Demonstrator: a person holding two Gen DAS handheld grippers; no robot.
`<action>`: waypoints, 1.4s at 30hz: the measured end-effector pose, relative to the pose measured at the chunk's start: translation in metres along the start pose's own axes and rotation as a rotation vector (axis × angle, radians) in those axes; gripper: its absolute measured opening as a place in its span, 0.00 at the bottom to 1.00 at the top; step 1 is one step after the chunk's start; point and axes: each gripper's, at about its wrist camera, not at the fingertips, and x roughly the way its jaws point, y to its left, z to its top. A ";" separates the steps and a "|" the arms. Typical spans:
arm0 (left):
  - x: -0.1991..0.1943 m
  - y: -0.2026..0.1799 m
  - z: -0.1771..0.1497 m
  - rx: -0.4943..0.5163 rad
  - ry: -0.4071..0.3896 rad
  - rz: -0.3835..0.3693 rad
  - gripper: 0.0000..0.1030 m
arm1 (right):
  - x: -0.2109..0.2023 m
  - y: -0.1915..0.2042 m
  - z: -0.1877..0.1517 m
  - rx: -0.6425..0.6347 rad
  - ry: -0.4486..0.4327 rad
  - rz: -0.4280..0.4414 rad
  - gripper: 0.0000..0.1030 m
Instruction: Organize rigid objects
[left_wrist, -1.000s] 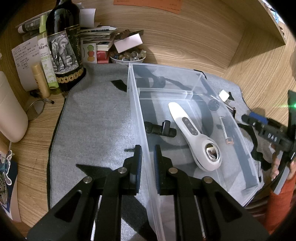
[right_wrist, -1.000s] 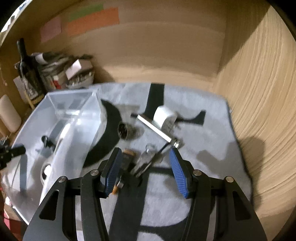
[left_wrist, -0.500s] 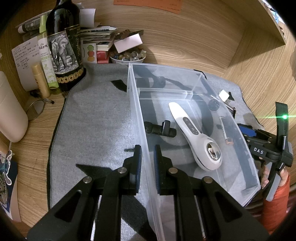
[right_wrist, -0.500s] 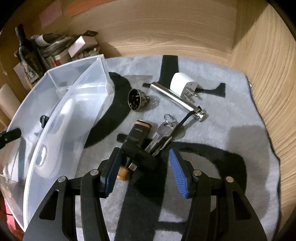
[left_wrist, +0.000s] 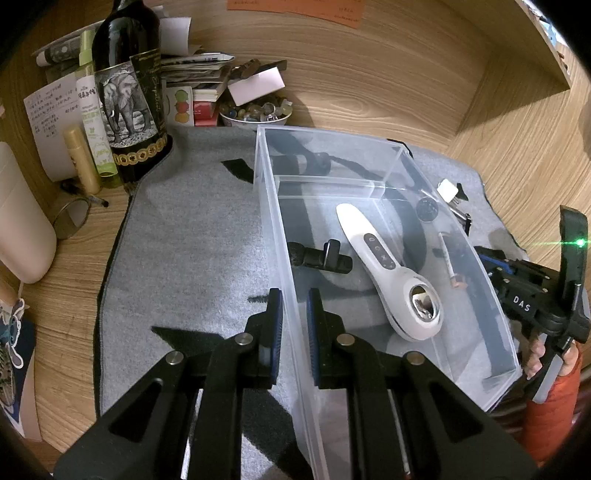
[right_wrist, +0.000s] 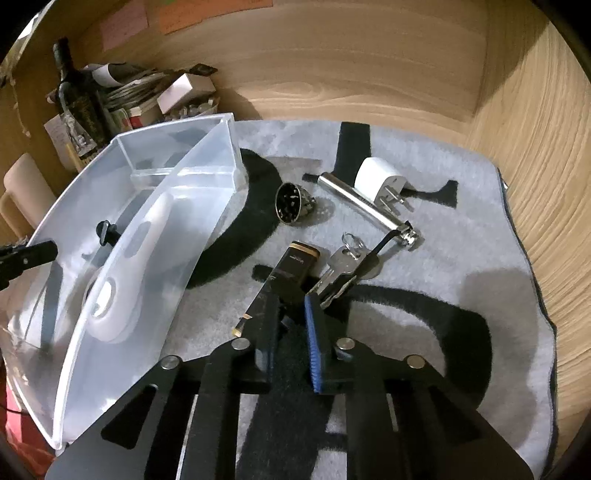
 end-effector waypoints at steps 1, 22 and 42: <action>0.000 0.000 0.000 0.000 0.000 0.000 0.12 | -0.001 0.000 0.001 -0.001 -0.003 -0.004 0.11; 0.000 0.000 0.000 -0.001 0.000 0.001 0.12 | 0.018 -0.013 0.002 0.104 0.042 0.006 0.57; 0.000 0.000 -0.001 0.000 -0.001 0.001 0.12 | -0.009 0.001 0.001 0.028 -0.023 0.022 0.14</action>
